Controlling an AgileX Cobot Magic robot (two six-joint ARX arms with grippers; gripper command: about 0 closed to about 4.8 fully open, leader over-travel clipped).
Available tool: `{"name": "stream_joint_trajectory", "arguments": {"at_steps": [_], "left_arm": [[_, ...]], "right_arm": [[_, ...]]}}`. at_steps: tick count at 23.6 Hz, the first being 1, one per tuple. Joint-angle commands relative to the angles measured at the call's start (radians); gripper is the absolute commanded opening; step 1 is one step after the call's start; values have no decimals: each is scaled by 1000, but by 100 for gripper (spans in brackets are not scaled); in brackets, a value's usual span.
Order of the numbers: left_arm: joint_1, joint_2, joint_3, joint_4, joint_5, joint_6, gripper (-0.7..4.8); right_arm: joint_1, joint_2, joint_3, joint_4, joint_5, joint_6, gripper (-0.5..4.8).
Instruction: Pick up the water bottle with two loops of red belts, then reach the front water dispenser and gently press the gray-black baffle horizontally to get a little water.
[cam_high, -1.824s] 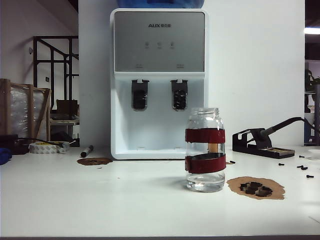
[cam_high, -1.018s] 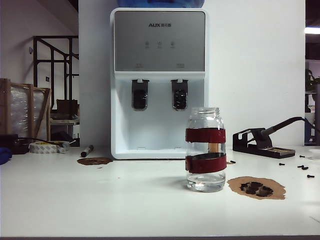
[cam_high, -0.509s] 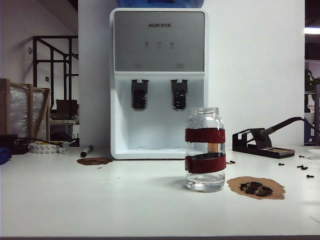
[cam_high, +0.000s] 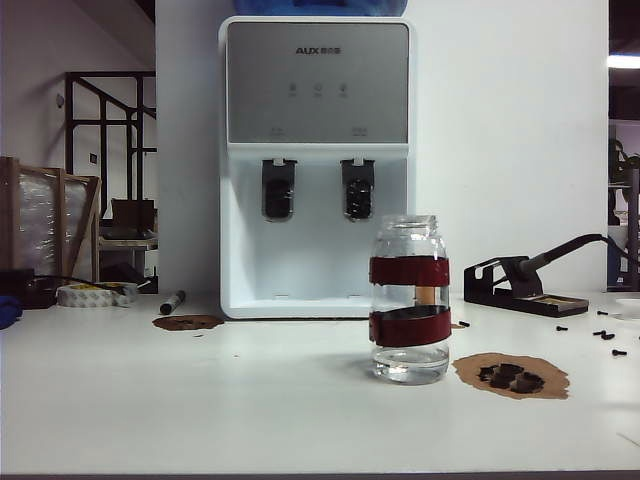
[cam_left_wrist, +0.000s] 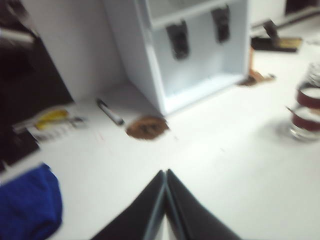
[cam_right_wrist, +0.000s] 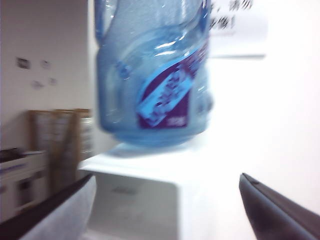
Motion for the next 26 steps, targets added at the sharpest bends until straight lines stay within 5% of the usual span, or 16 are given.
{"name": "stream_joint_trajectory", "arguments": {"at_steps": [1, 4, 8, 12, 18, 21, 24, 26], "left_arm": [[-3, 52, 68, -92, 53, 29, -2], [-3, 82, 121, -155, 80, 43, -2], [-3, 93, 169, -216, 117, 76, -2], [-3, 101, 196, -279, 142, 105, -2], [-3, 105, 218, -307, 192, 148, -2], [-3, 105, 235, -306, 206, 102, -2], [-3, 105, 246, -295, 206, -63, -2], [-3, 105, 246, -291, 205, -99, -2]], "right_arm": [[3, 3, -35, -87, -24, 57, 439], [3, 3, -127, -70, -124, 90, 439], [7, -52, -337, 41, -125, 151, 439], [80, -217, -528, 150, -48, 155, 434], [225, -323, -678, 89, 61, 144, 434], [295, -320, -739, 98, 91, 172, 434], [365, -320, -838, 191, 97, 122, 447], [365, -322, -908, 227, 75, 106, 479]]}}
